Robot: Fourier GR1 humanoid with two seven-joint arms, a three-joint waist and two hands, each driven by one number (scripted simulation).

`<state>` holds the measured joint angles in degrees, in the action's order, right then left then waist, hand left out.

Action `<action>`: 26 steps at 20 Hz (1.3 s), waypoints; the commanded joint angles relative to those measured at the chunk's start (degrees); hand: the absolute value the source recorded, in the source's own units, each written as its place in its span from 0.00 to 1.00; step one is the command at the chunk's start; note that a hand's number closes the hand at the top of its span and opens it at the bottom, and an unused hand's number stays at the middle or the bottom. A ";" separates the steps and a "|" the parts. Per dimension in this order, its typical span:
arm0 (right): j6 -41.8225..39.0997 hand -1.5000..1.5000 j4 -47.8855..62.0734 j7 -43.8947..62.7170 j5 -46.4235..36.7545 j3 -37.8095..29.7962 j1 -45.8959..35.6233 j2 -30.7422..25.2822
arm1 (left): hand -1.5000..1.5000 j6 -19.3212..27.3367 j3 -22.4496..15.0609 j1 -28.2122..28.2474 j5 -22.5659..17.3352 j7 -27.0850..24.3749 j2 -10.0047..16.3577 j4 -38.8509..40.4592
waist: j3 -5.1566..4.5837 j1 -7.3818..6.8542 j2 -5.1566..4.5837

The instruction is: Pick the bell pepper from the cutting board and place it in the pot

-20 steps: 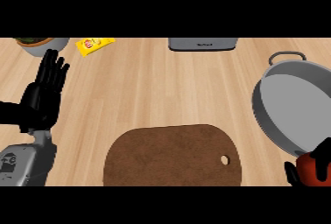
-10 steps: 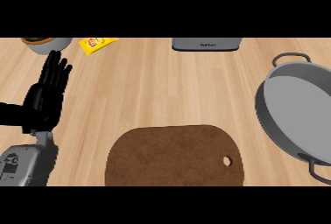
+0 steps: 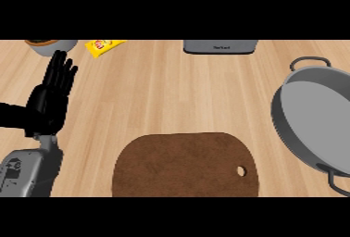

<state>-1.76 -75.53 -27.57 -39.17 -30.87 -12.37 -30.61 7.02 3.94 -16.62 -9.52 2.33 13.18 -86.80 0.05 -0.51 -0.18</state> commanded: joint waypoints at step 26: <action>-17.82 0.00 39.20 -8.71 16.22 -6.07 -18.13 -3.33 | 0.50 -2.19 2.73 -0.65 0.31 -0.84 0.67 1.39 | -0.05 0.68 0.18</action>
<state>-16.44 -38.22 -38.89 -28.13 -33.01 -29.95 -34.37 6.18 5.63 -17.23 -8.62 2.27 12.79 -86.36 -0.01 -0.01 0.02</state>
